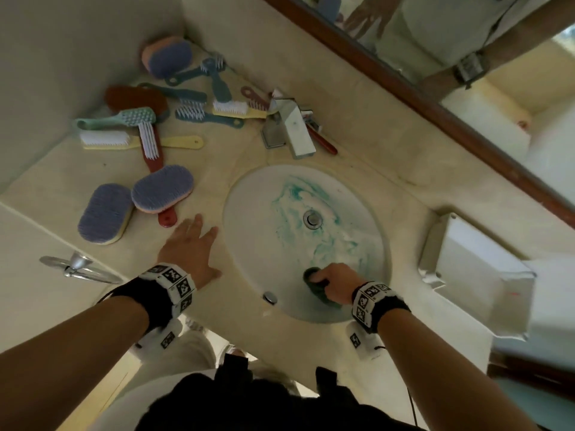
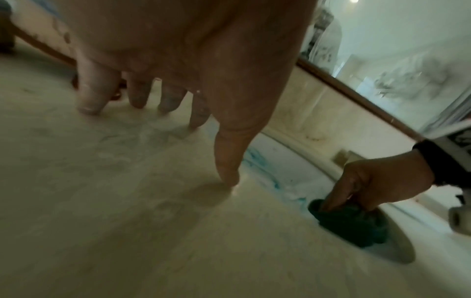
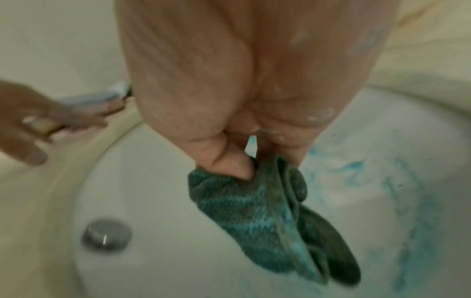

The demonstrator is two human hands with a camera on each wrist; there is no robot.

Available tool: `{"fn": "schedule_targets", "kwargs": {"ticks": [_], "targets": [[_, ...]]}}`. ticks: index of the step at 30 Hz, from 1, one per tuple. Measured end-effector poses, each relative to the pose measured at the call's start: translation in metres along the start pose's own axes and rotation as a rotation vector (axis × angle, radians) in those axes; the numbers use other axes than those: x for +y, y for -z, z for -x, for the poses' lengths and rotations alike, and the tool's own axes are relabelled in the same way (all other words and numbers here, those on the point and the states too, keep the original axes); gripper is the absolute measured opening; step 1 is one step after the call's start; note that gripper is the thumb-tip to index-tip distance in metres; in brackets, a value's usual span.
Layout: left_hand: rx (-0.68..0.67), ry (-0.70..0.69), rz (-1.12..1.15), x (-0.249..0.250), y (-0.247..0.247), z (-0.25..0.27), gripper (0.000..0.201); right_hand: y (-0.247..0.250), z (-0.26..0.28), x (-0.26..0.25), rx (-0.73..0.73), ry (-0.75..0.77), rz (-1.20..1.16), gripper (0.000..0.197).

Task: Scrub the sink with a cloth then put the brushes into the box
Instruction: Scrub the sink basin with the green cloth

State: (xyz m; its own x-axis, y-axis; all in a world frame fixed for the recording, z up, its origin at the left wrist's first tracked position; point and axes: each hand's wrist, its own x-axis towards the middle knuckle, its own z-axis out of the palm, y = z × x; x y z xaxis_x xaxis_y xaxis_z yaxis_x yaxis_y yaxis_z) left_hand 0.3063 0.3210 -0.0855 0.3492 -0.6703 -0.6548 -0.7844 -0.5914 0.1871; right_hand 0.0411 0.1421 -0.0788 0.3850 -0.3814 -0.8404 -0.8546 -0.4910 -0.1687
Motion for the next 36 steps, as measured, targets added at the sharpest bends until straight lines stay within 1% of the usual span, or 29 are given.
{"fn": "schedule_targets", "kwargs": {"ticks": [1, 3, 6, 8, 11, 13, 15, 17, 18, 19, 21, 22, 23, 25, 26, 28, 29, 30, 31, 32, 34, 36], "targets": [[0.022, -0.038, 0.022, 0.003, 0.001, -0.001, 0.091, 0.004, 0.005, 0.004, 0.089, -0.007, -0.091, 0.053], [0.055, -0.148, 0.083, 0.012, 0.003, -0.002, 0.075, 0.010, 0.018, 0.010, 0.275, -0.017, -0.399, 0.053], [0.010, -0.343, 0.211, 0.038, 0.007, -0.002, 0.065, 0.016, 0.040, 0.006, 0.522, -0.006, -0.871, 0.058], [-0.029, -0.428, 0.336, 0.061, 0.011, -0.001, 0.059, 0.015, 0.055, 0.000, 0.612, 0.043, -1.146, 0.063], [-0.084, -0.440, 0.669, 0.096, 0.021, 0.004, 0.048, 0.010, 0.078, -0.013, 0.682, 0.140, -1.463, 0.066], [-0.195, -0.440, 0.820, 0.118, 0.027, 0.008, 0.045, 0.004, 0.089, -0.021, 0.713, 0.190, -1.585, 0.067], [-0.384, -0.431, 0.987, 0.135, 0.032, 0.010, 0.040, -0.003, 0.095, -0.026, 0.739, 0.226, -1.673, 0.070], [-0.579, -0.377, 1.162, 0.147, 0.035, 0.013, 0.034, -0.013, 0.098, -0.030, 0.767, 0.244, -1.735, 0.069], [-0.640, -0.349, 1.230, 0.151, 0.036, 0.014, 0.033, -0.018, 0.098, -0.032, 0.790, 0.232, -1.723, 0.068], [-0.666, -0.329, 1.278, 0.154, 0.035, 0.013, 0.033, -0.021, 0.098, -0.034, 0.818, 0.200, -1.679, 0.067], [-0.655, -0.328, 1.318, 0.158, 0.032, 0.010, 0.036, -0.028, 0.096, -0.038, 0.867, 0.112, -1.522, 0.065], [-0.606, -0.358, 1.272, 0.159, 0.029, 0.007, 0.038, -0.031, 0.094, -0.039, 0.862, 0.084, -1.447, 0.064], [-0.525, -0.404, 1.176, 0.158, 0.025, 0.003, 0.040, -0.035, 0.093, -0.039, 0.832, 0.065, -1.394, 0.063], [-0.387, -0.471, 0.984, 0.154, 0.017, -0.007, 0.041, -0.041, 0.092, -0.033, 0.747, 0.014, -1.353, 0.062], [-0.346, -0.475, 0.920, 0.152, 0.014, -0.013, 0.041, -0.044, 0.093, -0.027, 0.721, -0.035, -1.356, 0.062], [-0.311, -0.443, 0.819, 0.149, 0.009, -0.024, 0.044, -0.050, 0.093, -0.006, 0.734, -0.180, -1.324, 0.063], [-0.305, -0.422, 0.765, 0.148, 0.008, -0.030, 0.046, -0.053, 0.092, 0.008, 0.746, -0.291, -1.223, 0.067], [-0.300, -0.412, 0.712, 0.147, 0.007, -0.035, 0.049, -0.056, 0.092, 0.023, 0.727, -0.418, -1.055, 0.075], [-0.287, -0.416, 0.649, 0.146, 0.004, -0.041, 0.050, -0.060, 0.091, 0.037, 0.669, -0.525, -0.877, 0.087], [-0.264, -0.437, 0.572, 0.147, 0.002, -0.045, 0.049, -0.063, 0.090, 0.049, 0.589, -0.600, -0.742, 0.099], [-0.240, -0.488, 0.408, 0.150, -0.001, -0.050, 0.044, -0.067, 0.088, 0.066, 0.427, -0.678, -0.610, 0.120], [-0.262, -0.511, 0.272, 0.155, -0.009, -0.052, 0.041, -0.069, 0.082, 0.074, 0.319, -0.704, -0.562, 0.135]]}}
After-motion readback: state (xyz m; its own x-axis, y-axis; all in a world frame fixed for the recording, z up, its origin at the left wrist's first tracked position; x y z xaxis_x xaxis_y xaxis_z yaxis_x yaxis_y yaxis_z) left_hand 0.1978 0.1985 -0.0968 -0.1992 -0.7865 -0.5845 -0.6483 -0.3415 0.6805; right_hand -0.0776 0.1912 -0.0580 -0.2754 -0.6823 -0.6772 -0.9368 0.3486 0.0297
